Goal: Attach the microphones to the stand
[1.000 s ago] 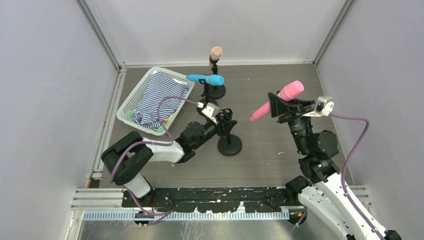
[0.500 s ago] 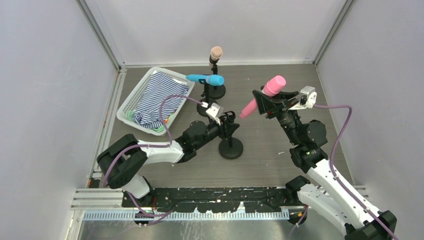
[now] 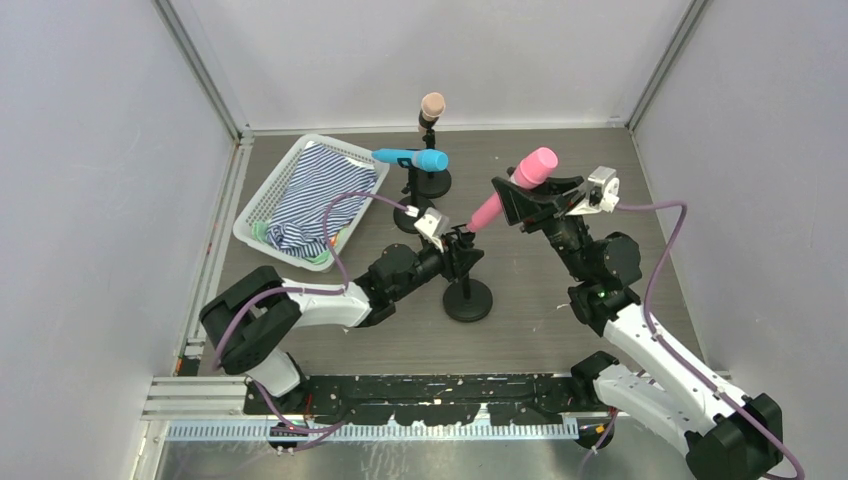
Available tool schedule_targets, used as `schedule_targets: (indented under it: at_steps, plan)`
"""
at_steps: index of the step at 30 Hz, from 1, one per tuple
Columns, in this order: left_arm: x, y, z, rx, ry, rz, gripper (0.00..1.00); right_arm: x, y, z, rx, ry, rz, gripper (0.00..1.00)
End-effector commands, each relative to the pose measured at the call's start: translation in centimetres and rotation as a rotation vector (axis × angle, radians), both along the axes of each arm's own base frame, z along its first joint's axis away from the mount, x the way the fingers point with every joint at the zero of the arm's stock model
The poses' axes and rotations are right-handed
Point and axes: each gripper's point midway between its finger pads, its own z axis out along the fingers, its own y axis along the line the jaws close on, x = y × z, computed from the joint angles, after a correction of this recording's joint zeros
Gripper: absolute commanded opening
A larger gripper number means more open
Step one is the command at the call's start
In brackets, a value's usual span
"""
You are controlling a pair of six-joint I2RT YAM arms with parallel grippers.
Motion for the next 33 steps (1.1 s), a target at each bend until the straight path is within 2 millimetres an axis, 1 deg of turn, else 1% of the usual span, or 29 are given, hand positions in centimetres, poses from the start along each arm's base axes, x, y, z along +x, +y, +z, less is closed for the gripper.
schedule_targets:
  at_steps: [1, 3, 12, 18, 22, 24, 31, 33]
  plan:
    - [-1.2, -1.1, -0.2, -0.070, 0.098, -0.036, 0.00, -1.2, 0.4, 1.2, 0.034, -0.064, 0.044, 0.01]
    - [-1.2, -1.3, -0.4, -0.079, 0.117, -0.038, 0.00, -1.2, 0.7, 0.5, 0.034, -0.047, 0.051, 0.01]
    - [-1.1, -1.5, 0.3, -0.103, 0.115, -0.037, 0.00, -1.0, 2.1, -2.2, -0.034, -0.027, 0.055, 0.01]
    - [-1.1, -1.7, 0.3, -0.109, 0.124, -0.040, 0.00, -1.4, 3.3, -5.0, -0.194, -0.017, 0.052, 0.01]
    - [-1.0, -1.7, 0.1, -0.089, 0.119, -0.040, 0.01, -1.8, 3.3, -6.6, -0.232, -0.004, 0.038, 0.01]
    - [-1.1, -1.8, 0.0, -0.080, 0.116, -0.042, 0.00, -1.7, 3.3, -7.8, -0.243, 0.020, 0.035, 0.01]
    - [-1.7, -2.5, -0.2, -0.072, 0.105, -0.061, 0.00, -2.0, 3.4, -10.8, -0.305, 0.068, 0.008, 0.01]
    - [-1.9, -2.7, -0.1, -0.073, 0.101, -0.067, 0.00, -2.0, 3.5, -12.0, -0.331, 0.089, 0.006, 0.01]
